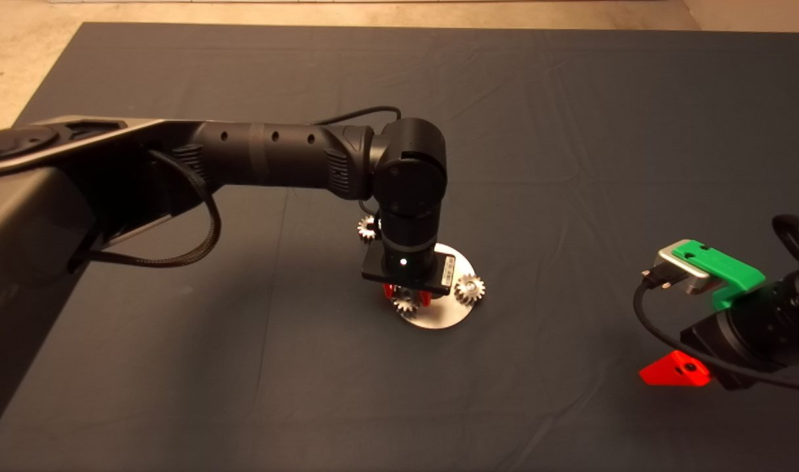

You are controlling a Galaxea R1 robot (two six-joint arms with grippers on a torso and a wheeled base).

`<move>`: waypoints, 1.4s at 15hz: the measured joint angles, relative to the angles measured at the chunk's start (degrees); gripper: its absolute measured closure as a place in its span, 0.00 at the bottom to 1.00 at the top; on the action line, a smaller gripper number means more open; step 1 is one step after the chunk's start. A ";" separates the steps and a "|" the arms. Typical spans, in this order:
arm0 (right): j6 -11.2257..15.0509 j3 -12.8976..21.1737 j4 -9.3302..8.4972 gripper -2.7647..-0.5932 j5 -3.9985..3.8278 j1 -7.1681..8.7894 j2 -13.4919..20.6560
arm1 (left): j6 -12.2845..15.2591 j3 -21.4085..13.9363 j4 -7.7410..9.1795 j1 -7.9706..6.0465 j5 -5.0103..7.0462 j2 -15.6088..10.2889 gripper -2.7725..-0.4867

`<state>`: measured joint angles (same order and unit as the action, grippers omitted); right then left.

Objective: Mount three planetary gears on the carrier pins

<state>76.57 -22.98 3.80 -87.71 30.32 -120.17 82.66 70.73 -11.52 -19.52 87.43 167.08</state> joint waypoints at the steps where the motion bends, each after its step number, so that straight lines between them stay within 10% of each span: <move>1: 0.00 0.00 0.00 0.07 0.00 0.00 0.00 | 0.02 0.00 0.00 -0.02 0.00 0.07 0.82; 21: 0.00 0.00 0.00 0.07 0.00 0.00 0.00 | 0.20 0.00 0.23 -0.02 0.00 0.06 0.64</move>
<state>76.57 -22.98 3.80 -87.71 30.32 -120.17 82.86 70.73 -11.29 -19.54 87.43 167.15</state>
